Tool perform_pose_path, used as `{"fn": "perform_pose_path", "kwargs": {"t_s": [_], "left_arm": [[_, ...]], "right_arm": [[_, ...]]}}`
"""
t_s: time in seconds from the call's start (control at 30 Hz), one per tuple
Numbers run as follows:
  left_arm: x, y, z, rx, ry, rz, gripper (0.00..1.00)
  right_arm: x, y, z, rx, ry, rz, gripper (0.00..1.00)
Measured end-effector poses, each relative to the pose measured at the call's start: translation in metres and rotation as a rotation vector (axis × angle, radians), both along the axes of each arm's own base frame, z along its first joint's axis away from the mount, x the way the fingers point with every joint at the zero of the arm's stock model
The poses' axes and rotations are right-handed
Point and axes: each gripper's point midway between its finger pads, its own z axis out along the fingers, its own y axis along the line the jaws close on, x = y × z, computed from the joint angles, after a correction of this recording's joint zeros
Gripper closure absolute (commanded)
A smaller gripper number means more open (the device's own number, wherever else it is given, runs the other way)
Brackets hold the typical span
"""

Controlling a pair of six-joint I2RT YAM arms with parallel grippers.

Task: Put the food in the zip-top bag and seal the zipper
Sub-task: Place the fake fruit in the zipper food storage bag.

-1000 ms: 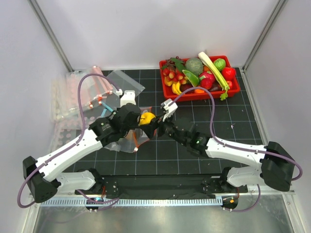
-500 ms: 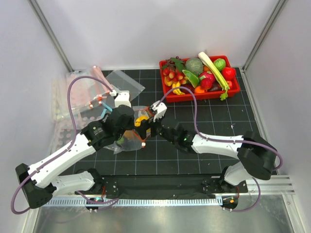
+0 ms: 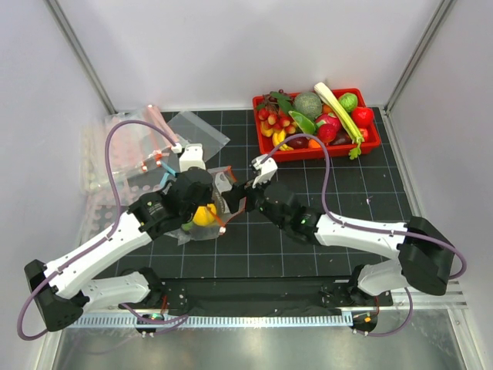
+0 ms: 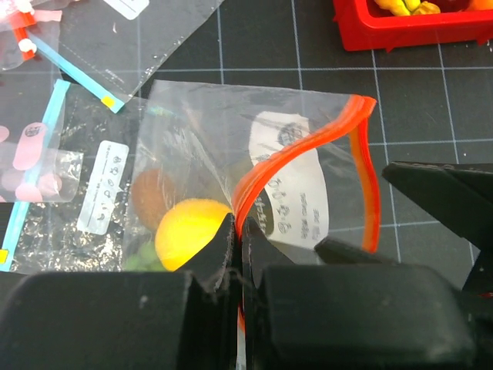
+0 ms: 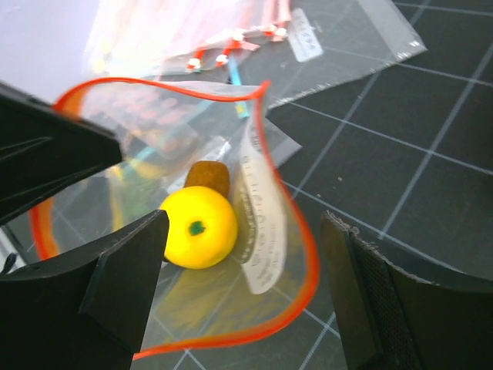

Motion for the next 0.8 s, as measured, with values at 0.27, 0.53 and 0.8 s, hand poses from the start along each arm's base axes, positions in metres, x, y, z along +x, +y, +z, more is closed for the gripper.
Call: {"fn": "perform_pose_path", "kwargs": {"t_s": [0.27,0.53,0.8], "left_arm": [[0.001,0.01,0.004,0.013,-0.023,0.044,0.98],[0.002,0.021,0.007,0.024,-0.043,0.094,1.0],[0.004,0.027,0.004,0.056,-0.041,0.121,1.0]], "right_arm": [[0.006,-0.013,-0.021,-0.045,0.113,-0.108,0.21],[0.007,-0.008,-0.036,-0.07,0.174,-0.127,0.29],[0.009,-0.013,-0.029,-0.091,0.136,-0.127,0.22]]}}
